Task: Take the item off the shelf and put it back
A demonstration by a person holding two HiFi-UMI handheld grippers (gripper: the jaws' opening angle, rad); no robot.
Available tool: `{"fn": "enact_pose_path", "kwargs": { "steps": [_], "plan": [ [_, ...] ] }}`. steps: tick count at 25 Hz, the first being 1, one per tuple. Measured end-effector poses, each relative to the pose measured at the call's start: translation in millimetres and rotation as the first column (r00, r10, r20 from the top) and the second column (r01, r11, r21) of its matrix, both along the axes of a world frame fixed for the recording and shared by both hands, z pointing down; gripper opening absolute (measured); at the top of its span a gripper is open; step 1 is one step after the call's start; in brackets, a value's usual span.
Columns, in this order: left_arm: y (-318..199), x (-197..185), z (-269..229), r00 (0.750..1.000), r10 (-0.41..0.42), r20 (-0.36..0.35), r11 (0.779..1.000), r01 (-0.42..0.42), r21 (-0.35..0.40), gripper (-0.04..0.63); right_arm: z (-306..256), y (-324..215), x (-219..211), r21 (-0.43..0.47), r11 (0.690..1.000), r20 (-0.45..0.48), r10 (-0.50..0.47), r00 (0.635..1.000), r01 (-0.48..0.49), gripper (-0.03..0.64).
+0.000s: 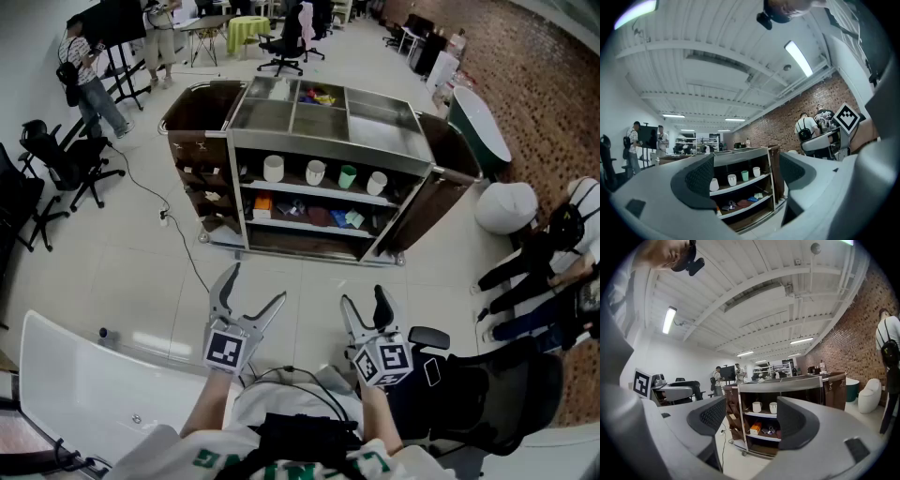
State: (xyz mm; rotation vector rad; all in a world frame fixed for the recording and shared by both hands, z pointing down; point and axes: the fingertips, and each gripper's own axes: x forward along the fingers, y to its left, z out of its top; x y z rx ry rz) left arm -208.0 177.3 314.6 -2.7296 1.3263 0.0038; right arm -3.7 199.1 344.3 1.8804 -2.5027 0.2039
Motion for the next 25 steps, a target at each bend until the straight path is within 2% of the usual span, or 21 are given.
{"fn": "enact_pose_path", "kwargs": {
  "steps": [3, 6, 9, 13, 15, 21, 25],
  "plan": [
    [-6.5, 0.5, 1.6, 0.999, 0.021, -0.032, 1.000, -0.021, -0.007, 0.410, 9.7, -0.2, -4.9, -0.013, 1.000, -0.001, -0.006, 1.000, 0.006, 0.345],
    [-10.4, 5.3, 13.8, 0.999, 0.023, -0.023, 0.999, -0.024, -0.041, 0.410, 17.4, -1.9, 0.7, -0.024, 1.000, 0.010, -0.002, 1.000, 0.002, 0.345],
    [-17.6, 20.0, 13.6, 0.999, 0.021, -0.030, 0.999, -0.022, -0.050, 0.410, 21.9, -15.7, 15.2, -0.016, 1.000, 0.034, 0.003, 0.999, -0.002, 0.345],
    [-39.5, 46.5, 10.0, 0.999, 0.000, -0.048, 0.998, -0.004, -0.064, 0.410, 27.1, -45.8, 33.6, -0.014, 0.999, 0.062, -0.038, 0.997, 0.039, 0.345],
    [-57.5, 62.1, 13.6, 0.999, -0.016, -0.048, 0.997, 0.013, -0.070, 0.410, 24.0, -63.0, 50.7, 0.003, 0.998, 0.050, -0.058, 0.997, 0.058, 0.345],
    [-115.0, 117.1, 9.9, 0.998, -0.058, -0.015, 0.998, 0.058, 0.007, 0.410, 6.6, -126.3, 137.0, 0.043, 0.999, 0.058, -0.032, 0.998, 0.029, 0.345],
    [-145.9, 150.8, -0.1, 0.997, -0.081, -0.012, 0.996, 0.081, 0.028, 0.410, -3.6, -158.6, 169.9, 0.063, 0.996, 0.061, -0.062, 0.996, 0.058, 0.345]
  ]
}}
